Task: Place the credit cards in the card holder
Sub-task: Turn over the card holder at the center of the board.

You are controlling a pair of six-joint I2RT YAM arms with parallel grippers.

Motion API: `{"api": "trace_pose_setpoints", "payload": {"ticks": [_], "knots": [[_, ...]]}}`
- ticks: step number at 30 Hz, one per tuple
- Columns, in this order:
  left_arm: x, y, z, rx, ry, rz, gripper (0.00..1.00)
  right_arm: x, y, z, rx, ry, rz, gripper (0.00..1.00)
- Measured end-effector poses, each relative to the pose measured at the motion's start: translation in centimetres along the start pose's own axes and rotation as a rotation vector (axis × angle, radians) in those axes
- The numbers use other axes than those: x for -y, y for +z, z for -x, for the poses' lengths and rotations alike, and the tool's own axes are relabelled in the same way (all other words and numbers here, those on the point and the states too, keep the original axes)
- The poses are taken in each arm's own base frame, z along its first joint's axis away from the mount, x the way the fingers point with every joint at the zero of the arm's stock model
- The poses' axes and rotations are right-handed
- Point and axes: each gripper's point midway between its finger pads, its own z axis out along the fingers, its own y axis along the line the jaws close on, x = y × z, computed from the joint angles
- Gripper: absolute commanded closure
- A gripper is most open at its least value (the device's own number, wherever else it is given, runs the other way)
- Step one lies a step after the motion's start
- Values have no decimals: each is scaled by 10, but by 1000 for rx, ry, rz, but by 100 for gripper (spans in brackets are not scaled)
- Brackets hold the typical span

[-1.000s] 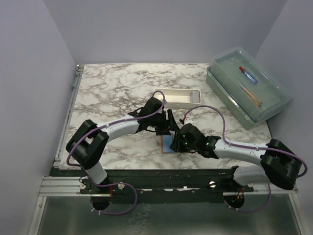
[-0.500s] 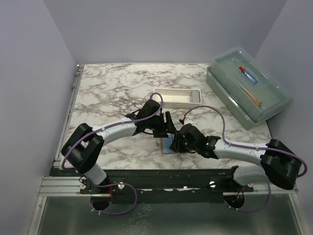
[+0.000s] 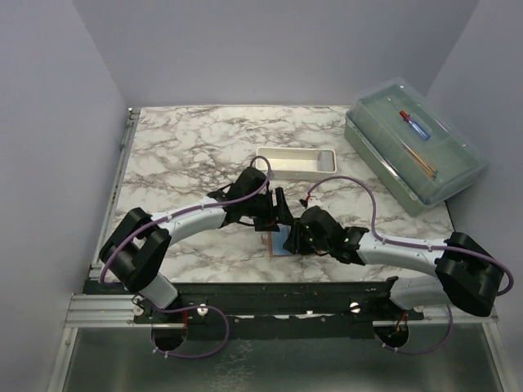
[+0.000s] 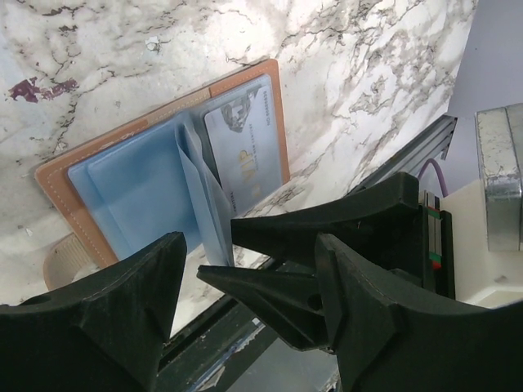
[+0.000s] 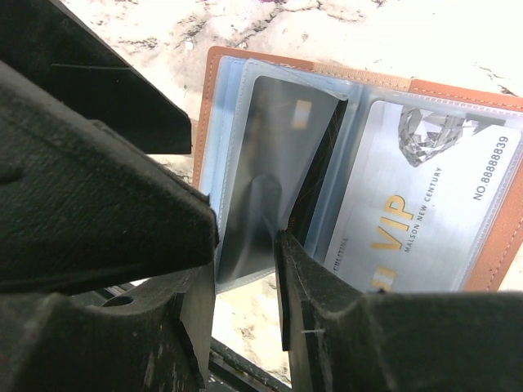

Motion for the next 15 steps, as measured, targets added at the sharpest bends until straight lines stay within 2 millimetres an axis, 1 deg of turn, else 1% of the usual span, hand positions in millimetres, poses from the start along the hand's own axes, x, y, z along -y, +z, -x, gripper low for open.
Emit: {"api": "trace_pose_setpoints", "payload": {"ticks": [8, 15], "knots": [[-2, 8, 0, -15, -4, -5, 29, 0, 0, 0, -1, 0, 0, 64], [-1, 10, 1, -13, -9, -12, 27, 0, 0, 0, -1, 0, 0, 64]]}}
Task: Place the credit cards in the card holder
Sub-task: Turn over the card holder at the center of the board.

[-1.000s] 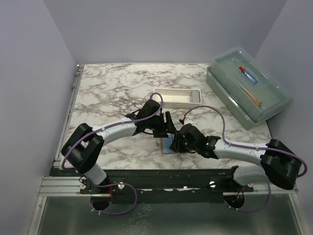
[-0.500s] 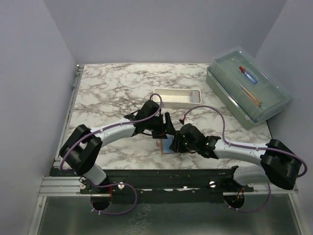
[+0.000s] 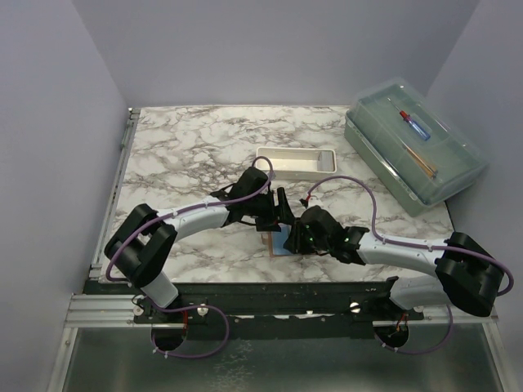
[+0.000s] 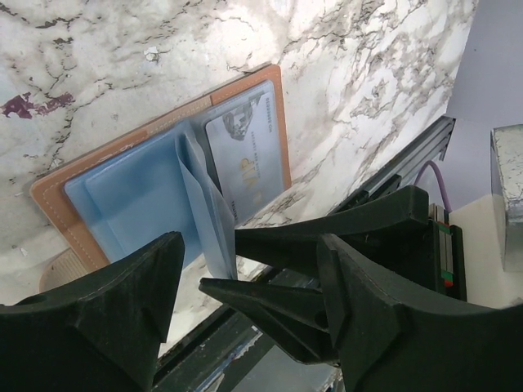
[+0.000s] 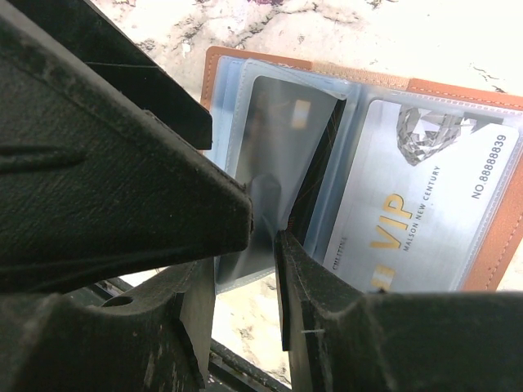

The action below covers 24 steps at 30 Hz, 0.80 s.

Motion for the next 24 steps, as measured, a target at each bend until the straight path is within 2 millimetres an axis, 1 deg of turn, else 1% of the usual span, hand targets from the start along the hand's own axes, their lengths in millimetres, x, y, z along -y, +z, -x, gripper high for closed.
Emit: {"api": "trace_pose_setpoints", "payload": {"ticks": [8, 9, 10, 12, 13, 14, 18, 24], "knots": [[0, 0, 0, 1, -4, 0, 25, 0, 0, 0, 0, 1, -1, 64], [0, 0, 0, 2, -5, -1, 27, 0, 0, 0, 0, 1, -1, 64], [0, 0, 1, 4, -8, -4, 31, 0, 0, 0, 1, 3, 0, 64], [3, 1, 3, 12, -13, -14, 44, 0, 0, 0, 1, 4, 0, 64], [5, 1, 4, 15, -14, -23, 48, 0, 0, 0, 0, 4, 0, 64], [8, 1, 4, 17, -19, -37, 49, 0, 0, 0, 0, 4, 0, 64], [17, 4, 6, 24, -15, -73, 50, 0, 0, 0, 0, 6, -2, 61], [11, 14, 5, 13, -19, -67, 49, 0, -5, 2, 11, 18, 1, 58]]}}
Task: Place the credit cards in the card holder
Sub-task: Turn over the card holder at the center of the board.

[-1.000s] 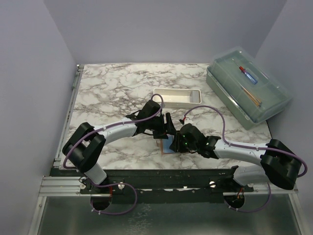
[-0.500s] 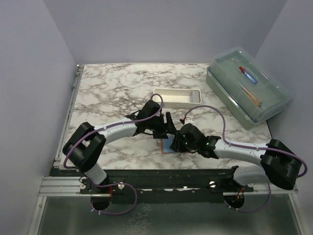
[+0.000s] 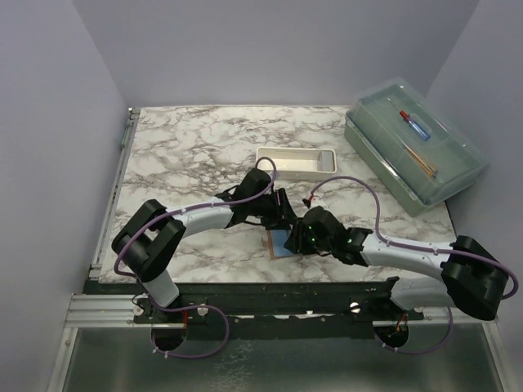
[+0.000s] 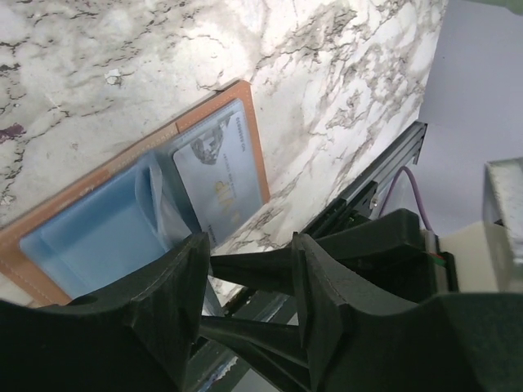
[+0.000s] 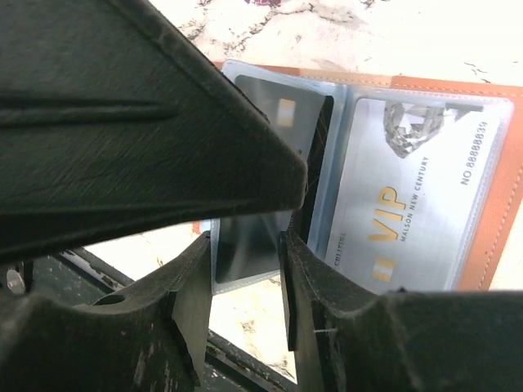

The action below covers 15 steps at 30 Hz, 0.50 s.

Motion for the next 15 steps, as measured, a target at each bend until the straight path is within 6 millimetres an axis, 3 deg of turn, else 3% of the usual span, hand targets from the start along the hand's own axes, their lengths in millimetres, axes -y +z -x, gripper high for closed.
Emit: {"api": "trace_pose_setpoints", "payload": {"ticks": [9, 15], "knots": [[-11, 13, -1, -8, -1, 6, 48, 9, -3, -4, 16, 43, -22, 57], [-13, 19, 1, -2, 12, -4, 31, 13, -9, 2, 58, 95, -39, 60]]}}
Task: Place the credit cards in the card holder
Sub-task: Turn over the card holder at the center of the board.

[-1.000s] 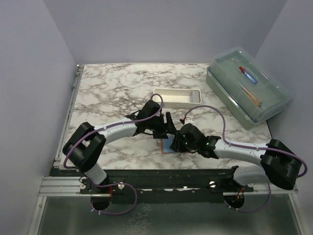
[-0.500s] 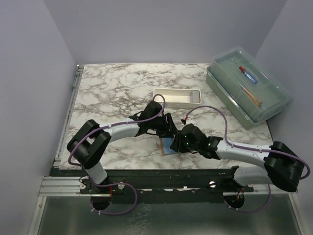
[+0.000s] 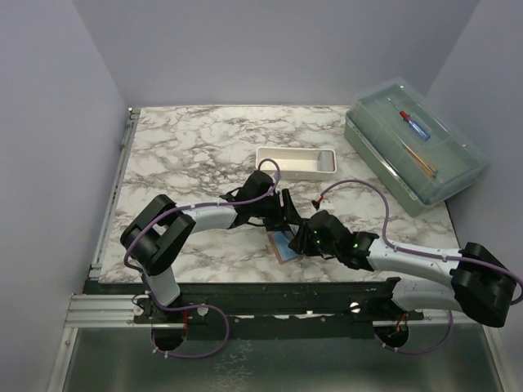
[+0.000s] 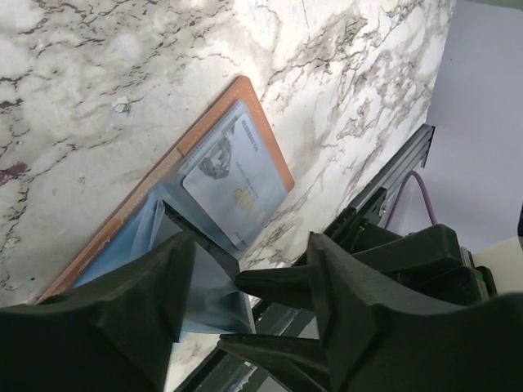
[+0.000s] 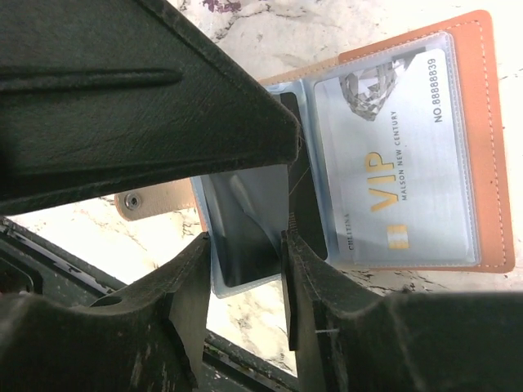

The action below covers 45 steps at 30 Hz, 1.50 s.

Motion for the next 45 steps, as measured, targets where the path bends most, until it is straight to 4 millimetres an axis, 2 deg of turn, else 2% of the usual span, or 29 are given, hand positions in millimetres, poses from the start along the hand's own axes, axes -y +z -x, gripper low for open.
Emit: {"api": "trace_pose_setpoints", "payload": {"ticks": [6, 10, 12, 15, 18, 24, 29, 37, 39, 42, 45], "knots": [[7, -2, 7, 13, 37, -9, 22, 3, -3, 2, 12, 26, -13, 69], [10, -10, 13, 33, 60, 4, 19, 6, -6, 2, 25, 55, -18, 70], [12, -18, 15, 41, 74, 14, 19, 7, -6, 1, 28, 73, -25, 69], [13, -25, 18, 49, 89, 21, 19, 11, -7, 1, 29, 95, -42, 60], [11, -27, 19, 47, 99, 30, 20, 15, -8, -1, 28, 111, -60, 55], [5, -29, 12, 15, 102, 48, 33, 25, -12, -5, 24, 135, -103, 53], [5, -29, 10, 7, 107, 45, 41, 35, -16, -8, 22, 154, -153, 42], [6, -29, 8, -3, 106, 41, 54, 44, -25, -4, 40, 160, -198, 39], [6, -29, 8, -6, 106, 40, 58, 46, -26, -3, 43, 159, -209, 40], [5, -28, 6, -18, 105, 37, 63, 48, -27, -2, 46, 160, -226, 47], [5, -25, 0, -38, 102, 36, 59, 50, -28, -1, 53, 169, -239, 57]]}}
